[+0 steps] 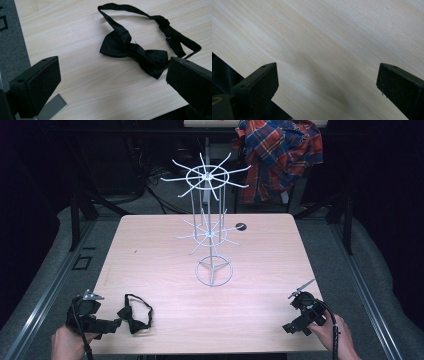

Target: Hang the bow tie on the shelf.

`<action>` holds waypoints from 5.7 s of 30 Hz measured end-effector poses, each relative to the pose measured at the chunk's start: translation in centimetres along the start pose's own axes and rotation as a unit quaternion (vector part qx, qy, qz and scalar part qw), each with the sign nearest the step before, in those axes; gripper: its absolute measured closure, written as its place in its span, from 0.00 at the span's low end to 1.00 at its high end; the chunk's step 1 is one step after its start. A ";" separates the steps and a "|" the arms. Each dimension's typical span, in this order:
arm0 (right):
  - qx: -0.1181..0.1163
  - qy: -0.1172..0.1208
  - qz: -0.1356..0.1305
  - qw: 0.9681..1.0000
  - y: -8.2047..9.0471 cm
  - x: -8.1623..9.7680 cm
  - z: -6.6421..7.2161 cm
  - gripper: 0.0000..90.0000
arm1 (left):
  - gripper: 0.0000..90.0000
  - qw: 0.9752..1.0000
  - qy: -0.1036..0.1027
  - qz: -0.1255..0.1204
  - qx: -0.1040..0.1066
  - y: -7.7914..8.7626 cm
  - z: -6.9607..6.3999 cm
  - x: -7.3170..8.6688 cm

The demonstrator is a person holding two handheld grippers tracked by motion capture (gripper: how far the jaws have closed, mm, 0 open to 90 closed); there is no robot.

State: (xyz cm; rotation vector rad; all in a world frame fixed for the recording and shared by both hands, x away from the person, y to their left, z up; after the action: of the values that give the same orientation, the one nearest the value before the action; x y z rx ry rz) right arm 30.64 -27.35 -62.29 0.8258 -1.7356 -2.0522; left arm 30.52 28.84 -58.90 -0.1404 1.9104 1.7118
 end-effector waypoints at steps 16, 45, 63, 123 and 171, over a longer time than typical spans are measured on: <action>0.004 0.011 0.007 1.000 -0.2 -0.4 -0.1 0.04 | 0.00 0.999 -0.022 -0.023 -0.003 0.4 -1.9 -1.1; -0.007 0.014 0.005 1.000 -0.6 -0.8 0.6 0.04 | 0.00 0.995 -0.098 0.003 -0.016 -1.3 -6.3 -2.0; -0.007 0.024 0.020 0.999 -1.0 -0.7 0.7 0.04 | 0.07 0.992 -0.111 0.050 0.021 -3.6 -8.4 -1.5; -0.005 0.024 0.022 0.999 -0.7 -0.4 0.3 0.05 | 0.99 0.996 -0.079 0.024 0.034 -3.6 -7.3 -3.6; -0.003 0.027 0.024 0.999 -0.7 -0.5 0.4 0.05 | 1.00 0.987 -0.057 -0.142 0.046 2.5 -7.4 -7.9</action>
State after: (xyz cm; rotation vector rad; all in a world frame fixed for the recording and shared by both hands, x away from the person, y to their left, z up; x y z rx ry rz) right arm 30.83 -26.59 -62.80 0.8226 -1.7017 -1.9850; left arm 33.55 20.07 -52.83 -0.2598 1.7857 1.4099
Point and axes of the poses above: each handheld gripper's, and its own axes: y roughly backward along the jaws, x roughly out of its underside, z roughly to its left, the point moved 10 cm from there along -y, roughly forward along the jaws, and after that the axes turned 2 degrees about y, right-handed, at the moved point
